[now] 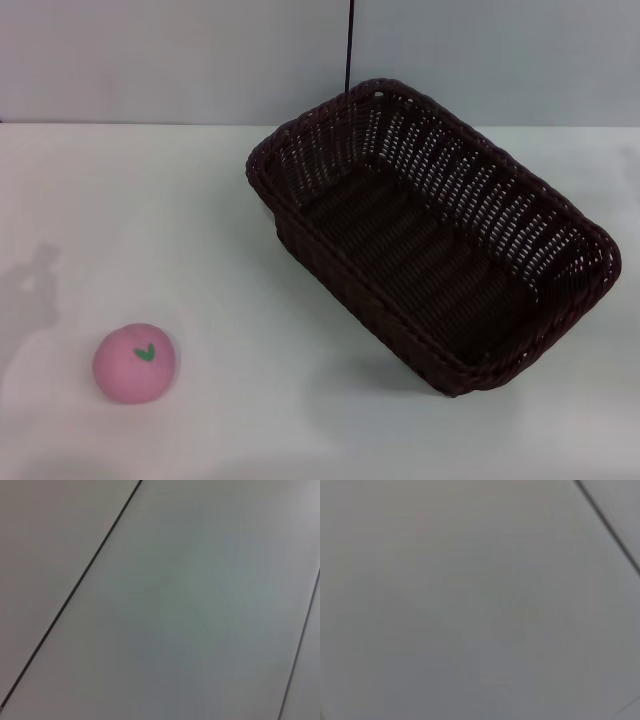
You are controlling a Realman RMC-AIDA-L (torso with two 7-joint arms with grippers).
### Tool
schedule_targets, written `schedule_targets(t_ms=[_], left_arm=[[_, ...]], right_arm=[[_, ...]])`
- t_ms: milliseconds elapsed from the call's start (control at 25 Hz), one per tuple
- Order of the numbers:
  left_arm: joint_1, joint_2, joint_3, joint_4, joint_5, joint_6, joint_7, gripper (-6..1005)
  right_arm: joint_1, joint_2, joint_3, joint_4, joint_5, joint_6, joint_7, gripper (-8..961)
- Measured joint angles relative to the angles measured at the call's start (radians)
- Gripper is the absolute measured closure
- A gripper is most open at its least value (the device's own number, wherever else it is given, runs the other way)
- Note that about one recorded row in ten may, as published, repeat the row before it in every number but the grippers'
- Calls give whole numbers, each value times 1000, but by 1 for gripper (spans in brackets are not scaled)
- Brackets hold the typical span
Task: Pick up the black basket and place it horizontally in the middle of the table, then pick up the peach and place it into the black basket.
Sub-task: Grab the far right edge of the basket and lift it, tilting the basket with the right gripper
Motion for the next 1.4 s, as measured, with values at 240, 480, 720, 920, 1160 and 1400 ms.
schedule_targets(t_ms=[240,480,720,920,1160,1400], left_arm=[[0,0,-22,-5,-1,2,-14,987],[0,-1,-27,-5,-2,2,-18,972],[0,-6,-46,-5,-4,1,-12,958],[8,-9,-61,-9,-4,-3,-11,946],[24,-11,-62,-16,-4,-2,-11,871],[35,-12,-62,-25,-4,-1,-18,766]], right_arm=[[-2,-2,-1,19,31,-1,-33,480],[2,-2,-1,16,29,-2,-41,763],[2,0,9,15,46,4,-42,953],[-3,-4,-2,3,38,-1,-43,948],[-8,-5,-4,-26,6,-3,-33,938],[-13,-14,-52,-150,-122,-9,123,811]])
